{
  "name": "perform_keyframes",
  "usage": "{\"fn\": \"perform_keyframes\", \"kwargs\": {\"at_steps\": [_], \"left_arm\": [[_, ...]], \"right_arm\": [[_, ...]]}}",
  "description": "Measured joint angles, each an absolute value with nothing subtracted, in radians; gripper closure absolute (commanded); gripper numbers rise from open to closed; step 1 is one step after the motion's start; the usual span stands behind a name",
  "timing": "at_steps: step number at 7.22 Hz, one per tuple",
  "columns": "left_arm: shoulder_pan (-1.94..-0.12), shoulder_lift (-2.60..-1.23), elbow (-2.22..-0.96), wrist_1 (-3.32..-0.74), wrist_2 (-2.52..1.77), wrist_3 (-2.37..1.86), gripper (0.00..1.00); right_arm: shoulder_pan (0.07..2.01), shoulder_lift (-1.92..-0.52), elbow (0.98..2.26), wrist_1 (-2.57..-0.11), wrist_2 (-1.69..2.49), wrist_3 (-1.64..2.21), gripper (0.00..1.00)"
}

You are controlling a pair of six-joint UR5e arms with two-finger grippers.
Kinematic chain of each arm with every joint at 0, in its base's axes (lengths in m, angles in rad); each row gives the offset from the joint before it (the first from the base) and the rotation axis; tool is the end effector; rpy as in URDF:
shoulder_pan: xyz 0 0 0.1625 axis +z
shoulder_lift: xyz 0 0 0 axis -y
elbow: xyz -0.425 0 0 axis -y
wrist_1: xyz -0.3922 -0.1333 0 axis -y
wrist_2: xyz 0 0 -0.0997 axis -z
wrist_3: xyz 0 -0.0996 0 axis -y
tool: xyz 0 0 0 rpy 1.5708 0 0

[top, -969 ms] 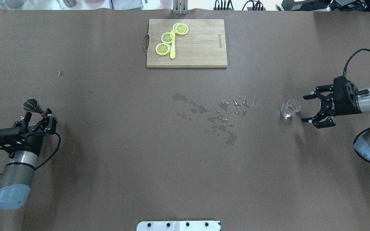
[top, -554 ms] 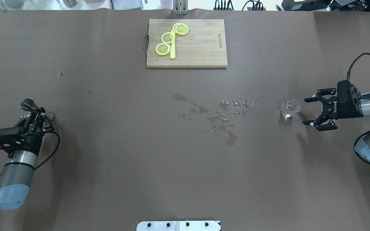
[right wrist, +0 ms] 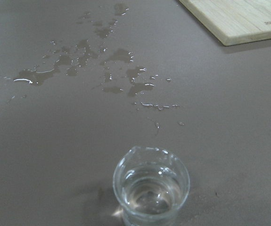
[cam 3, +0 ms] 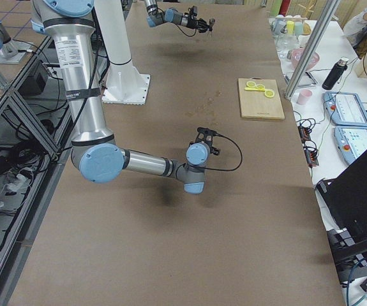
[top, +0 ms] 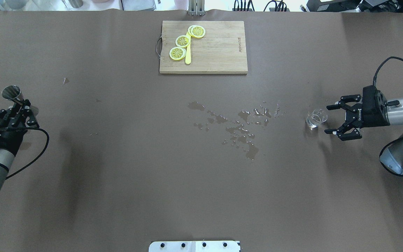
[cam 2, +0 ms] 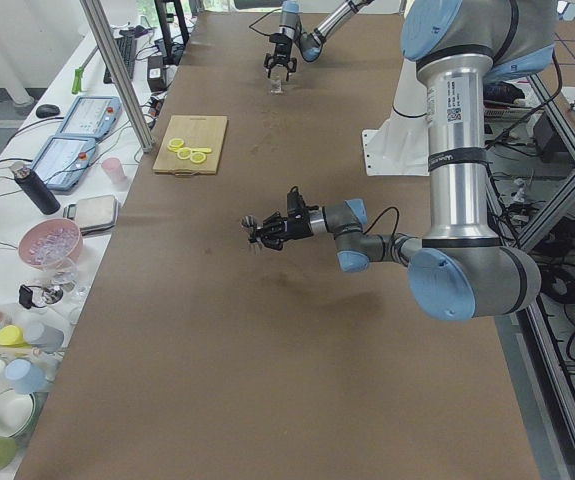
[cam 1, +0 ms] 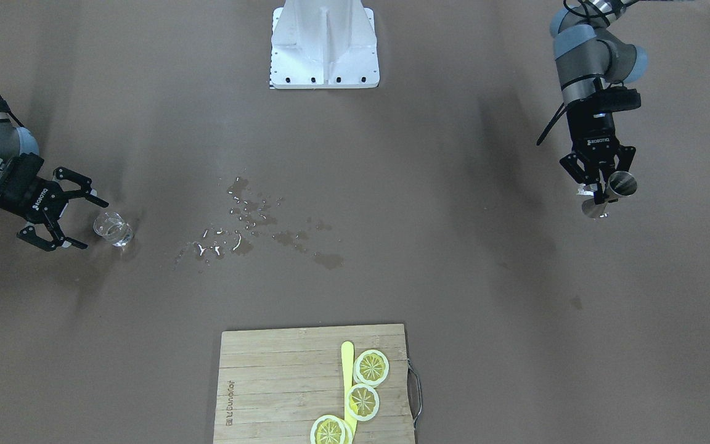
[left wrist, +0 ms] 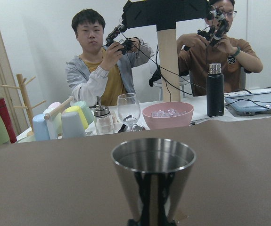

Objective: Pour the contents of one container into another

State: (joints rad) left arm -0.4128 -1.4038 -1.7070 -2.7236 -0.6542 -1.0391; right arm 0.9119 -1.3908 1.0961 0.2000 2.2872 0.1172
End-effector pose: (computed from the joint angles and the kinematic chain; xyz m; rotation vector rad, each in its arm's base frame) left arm 0.2988 -0.3627 0.5301 1.1935 0.5516 -0.4115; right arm -0.2742 -0.4650 0.6024 1.1226 -1.1073 -0.9549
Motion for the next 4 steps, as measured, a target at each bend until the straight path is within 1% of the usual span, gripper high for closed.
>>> {"fn": "perform_keyframes", "kwargs": {"at_steps": [1, 2, 4], "left_arm": [[-0.476, -1.415, -1.714, -2.795, -0.793, -0.913, 1.0], [-0.522, -1.472, -1.701, -2.857, -0.915, -0.805, 1.0], [-0.552, -1.646, -1.64, -2.93, -1.047, -0.635, 1.0]], "right_arm": [[0.906, -1.387, 1.093, 0.201, 2.282, 0.119, 0.05], [0.899, -1.385, 1.092, 0.202, 2.275, 0.119, 0.05], [0.885, -1.383, 1.089, 0.201, 2.259, 0.12, 0.05]]}}
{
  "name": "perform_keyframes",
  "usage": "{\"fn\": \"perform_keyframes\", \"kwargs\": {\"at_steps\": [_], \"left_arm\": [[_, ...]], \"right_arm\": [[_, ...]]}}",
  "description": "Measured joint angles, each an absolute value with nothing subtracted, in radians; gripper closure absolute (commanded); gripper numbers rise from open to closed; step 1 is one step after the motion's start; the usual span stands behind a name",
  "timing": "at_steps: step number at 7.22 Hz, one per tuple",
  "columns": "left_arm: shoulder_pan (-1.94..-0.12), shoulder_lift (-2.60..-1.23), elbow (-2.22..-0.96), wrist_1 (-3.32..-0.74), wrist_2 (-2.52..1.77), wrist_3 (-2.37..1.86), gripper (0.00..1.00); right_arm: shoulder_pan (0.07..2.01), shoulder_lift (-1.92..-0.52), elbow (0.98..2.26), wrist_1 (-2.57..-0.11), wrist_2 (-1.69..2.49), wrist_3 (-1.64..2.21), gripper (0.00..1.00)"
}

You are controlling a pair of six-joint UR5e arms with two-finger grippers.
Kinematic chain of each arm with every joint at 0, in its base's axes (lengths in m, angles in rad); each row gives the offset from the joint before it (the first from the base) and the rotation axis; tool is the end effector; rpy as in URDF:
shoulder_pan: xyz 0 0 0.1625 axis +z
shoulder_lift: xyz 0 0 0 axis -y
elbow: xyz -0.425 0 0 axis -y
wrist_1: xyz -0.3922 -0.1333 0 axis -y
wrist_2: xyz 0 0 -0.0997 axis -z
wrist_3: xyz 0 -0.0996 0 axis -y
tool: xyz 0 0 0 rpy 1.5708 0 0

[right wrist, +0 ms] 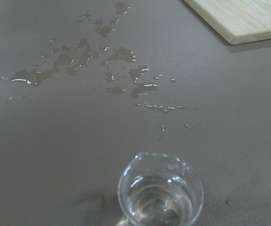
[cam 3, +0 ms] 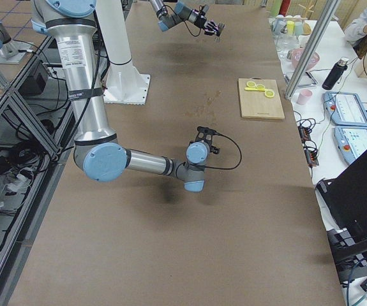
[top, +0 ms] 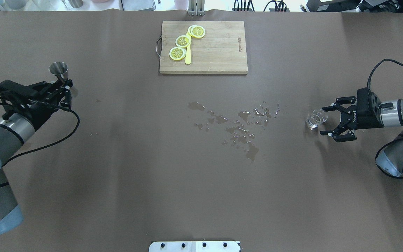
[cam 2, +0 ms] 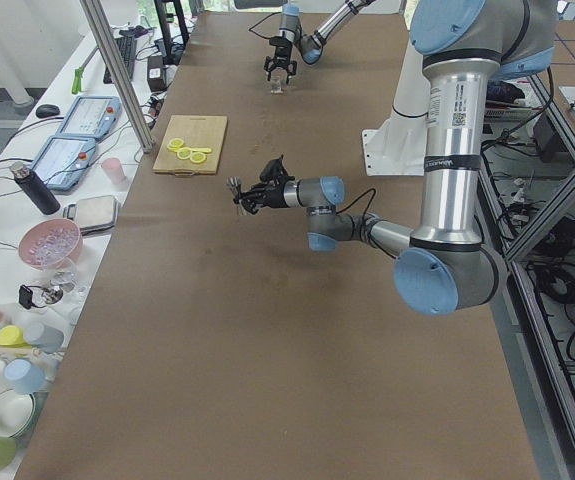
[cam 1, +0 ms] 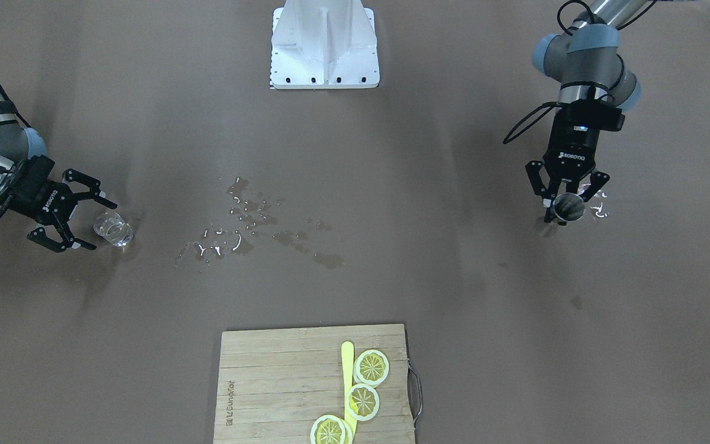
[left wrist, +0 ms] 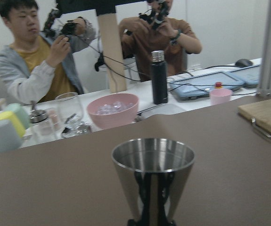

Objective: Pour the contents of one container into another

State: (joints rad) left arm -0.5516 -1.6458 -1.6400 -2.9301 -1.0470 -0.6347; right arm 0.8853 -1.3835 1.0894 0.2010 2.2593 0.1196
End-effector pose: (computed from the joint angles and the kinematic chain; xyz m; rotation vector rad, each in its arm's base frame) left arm 0.3407 -0.4247 0.4363 1.2918 0.7879 -0.0854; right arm -0.2879 -0.4626 0.6016 1.1233 -1.1057 -0.9545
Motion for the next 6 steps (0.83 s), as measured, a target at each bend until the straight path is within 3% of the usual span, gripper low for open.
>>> {"fn": "perform_keyframes", "kwargs": {"at_steps": [6], "left_arm": [[-0.549, -1.857, -1.532, -2.978, -1.32, -0.501, 1.0]], "right_arm": [[0.875, -1.359, 1.071, 0.2, 2.241, 0.129, 0.07]]}}
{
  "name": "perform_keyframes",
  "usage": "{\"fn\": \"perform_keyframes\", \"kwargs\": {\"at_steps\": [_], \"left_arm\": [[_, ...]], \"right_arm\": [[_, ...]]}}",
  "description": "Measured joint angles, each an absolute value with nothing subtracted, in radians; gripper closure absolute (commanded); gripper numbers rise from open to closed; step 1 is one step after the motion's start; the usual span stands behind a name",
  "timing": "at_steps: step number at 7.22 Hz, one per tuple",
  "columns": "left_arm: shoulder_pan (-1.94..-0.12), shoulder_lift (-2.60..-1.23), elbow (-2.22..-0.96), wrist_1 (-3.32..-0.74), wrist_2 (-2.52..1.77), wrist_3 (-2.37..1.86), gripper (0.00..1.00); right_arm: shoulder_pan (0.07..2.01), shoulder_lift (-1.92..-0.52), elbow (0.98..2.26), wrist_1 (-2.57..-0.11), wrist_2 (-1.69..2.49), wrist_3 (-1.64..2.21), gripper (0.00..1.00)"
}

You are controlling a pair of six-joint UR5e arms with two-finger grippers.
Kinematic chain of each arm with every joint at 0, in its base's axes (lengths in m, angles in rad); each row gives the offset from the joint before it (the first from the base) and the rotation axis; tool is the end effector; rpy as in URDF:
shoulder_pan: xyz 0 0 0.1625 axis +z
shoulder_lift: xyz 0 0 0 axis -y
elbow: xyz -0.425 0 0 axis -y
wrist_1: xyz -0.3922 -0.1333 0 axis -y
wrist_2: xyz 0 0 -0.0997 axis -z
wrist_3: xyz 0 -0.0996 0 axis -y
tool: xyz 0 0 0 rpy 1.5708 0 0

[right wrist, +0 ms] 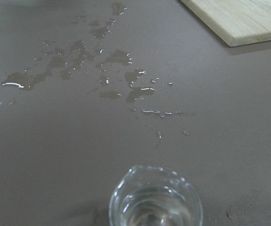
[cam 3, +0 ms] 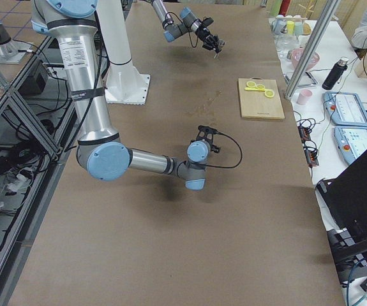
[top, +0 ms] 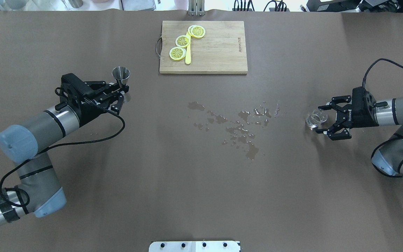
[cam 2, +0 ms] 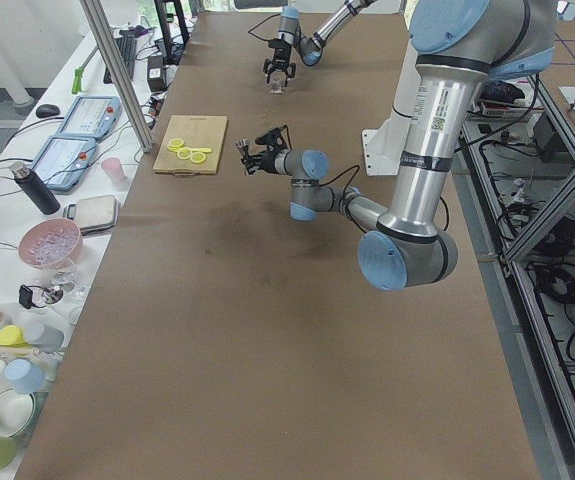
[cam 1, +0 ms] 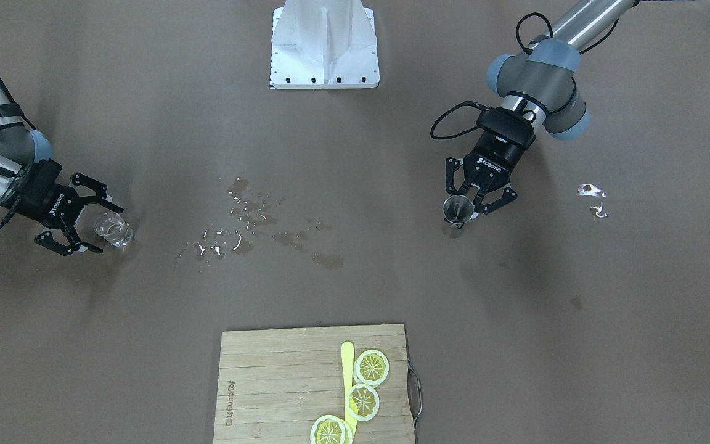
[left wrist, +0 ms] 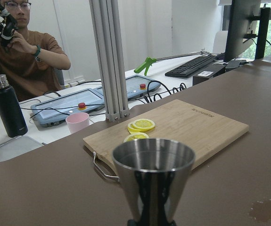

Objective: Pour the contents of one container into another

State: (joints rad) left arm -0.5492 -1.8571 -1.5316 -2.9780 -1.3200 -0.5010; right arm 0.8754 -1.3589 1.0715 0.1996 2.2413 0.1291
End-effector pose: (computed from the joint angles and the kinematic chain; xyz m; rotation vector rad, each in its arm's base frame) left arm 0.4192 -0.4418 0.3669 1.3217 0.9962 0.1889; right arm -0.2988 -0.4696 0.5967 1.1263 -1.1048 -0.9431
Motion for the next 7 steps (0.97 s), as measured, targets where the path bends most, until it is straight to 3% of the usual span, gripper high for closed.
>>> {"fn": "perform_keyframes", "kwargs": {"at_steps": [7], "left_arm": [[-0.423, -2.014, -1.442, -3.074, -1.355, -0.5, 1.0]], "right_arm": [[0.867, -1.347, 1.057, 0.2, 2.237, 0.139, 0.36]]}}
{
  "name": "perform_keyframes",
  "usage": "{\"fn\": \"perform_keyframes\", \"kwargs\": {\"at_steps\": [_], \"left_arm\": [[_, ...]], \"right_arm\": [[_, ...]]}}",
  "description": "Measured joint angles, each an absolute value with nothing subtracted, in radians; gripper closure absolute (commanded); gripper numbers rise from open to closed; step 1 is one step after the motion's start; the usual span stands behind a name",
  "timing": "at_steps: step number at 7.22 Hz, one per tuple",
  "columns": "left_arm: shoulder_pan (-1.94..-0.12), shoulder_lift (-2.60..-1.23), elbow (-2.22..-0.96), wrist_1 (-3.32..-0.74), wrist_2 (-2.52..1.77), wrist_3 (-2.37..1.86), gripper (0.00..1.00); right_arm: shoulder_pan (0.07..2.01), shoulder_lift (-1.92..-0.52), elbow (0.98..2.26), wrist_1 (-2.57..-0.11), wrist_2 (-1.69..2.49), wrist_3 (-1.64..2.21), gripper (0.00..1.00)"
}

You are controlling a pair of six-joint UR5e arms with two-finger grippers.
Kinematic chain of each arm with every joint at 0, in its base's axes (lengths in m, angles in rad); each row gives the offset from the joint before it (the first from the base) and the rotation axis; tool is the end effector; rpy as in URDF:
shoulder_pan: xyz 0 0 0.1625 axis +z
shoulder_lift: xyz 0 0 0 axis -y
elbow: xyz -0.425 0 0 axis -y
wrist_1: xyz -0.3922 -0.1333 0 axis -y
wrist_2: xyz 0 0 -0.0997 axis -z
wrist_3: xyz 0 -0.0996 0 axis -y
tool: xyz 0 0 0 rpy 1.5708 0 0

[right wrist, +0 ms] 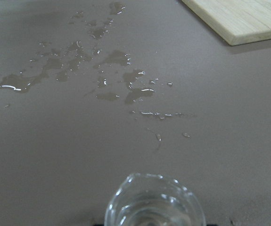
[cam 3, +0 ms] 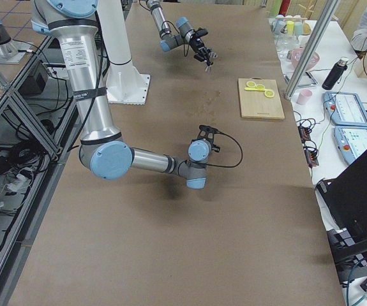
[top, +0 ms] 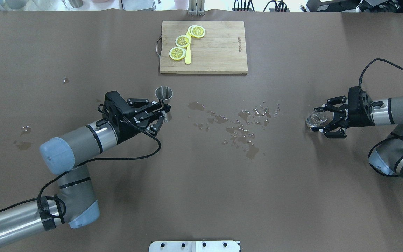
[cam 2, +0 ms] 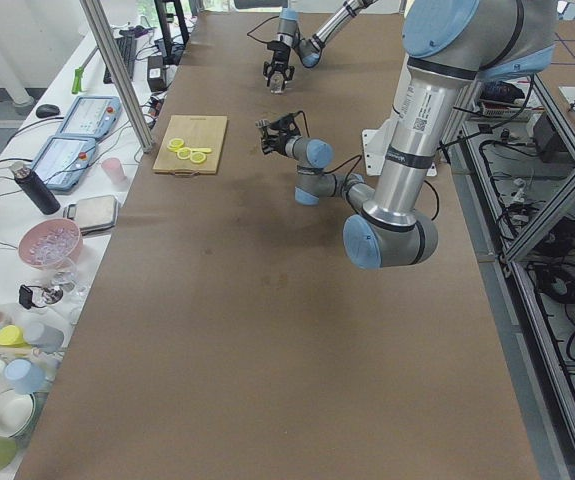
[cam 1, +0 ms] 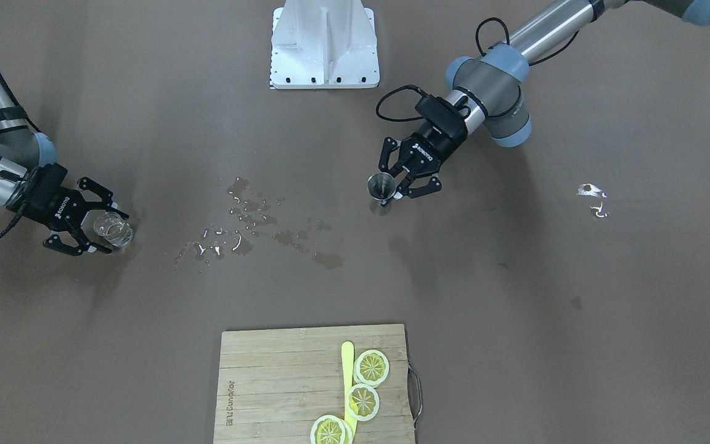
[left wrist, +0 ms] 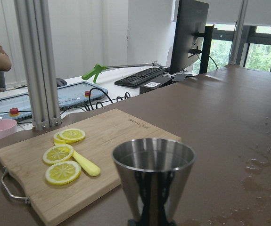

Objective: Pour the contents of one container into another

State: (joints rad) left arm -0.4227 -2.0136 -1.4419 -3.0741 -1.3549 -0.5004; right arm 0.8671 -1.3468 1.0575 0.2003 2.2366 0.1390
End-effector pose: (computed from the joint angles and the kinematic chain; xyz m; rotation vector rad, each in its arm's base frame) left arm 0.5067 -0.3975 0.3050 1.3435 1.2266 0.2635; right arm -0.3058 -0.4713 0.5964 1.1170 -1.1111 -0.9383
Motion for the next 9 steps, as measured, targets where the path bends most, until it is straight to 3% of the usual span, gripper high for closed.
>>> {"fn": "perform_keyframes", "kwargs": {"at_steps": [5, 9], "left_arm": [[-0.375, -2.083, -1.39, -3.085, -1.356, -0.494, 1.0], [-0.367, -2.093, -1.383, -3.097, -1.357, -0.464, 1.0]], "right_arm": [[0.864, -1.347, 1.057, 0.201, 2.237, 0.147, 0.64], [0.864, -1.347, 1.061, 0.201, 2.237, 0.147, 0.99]]}}
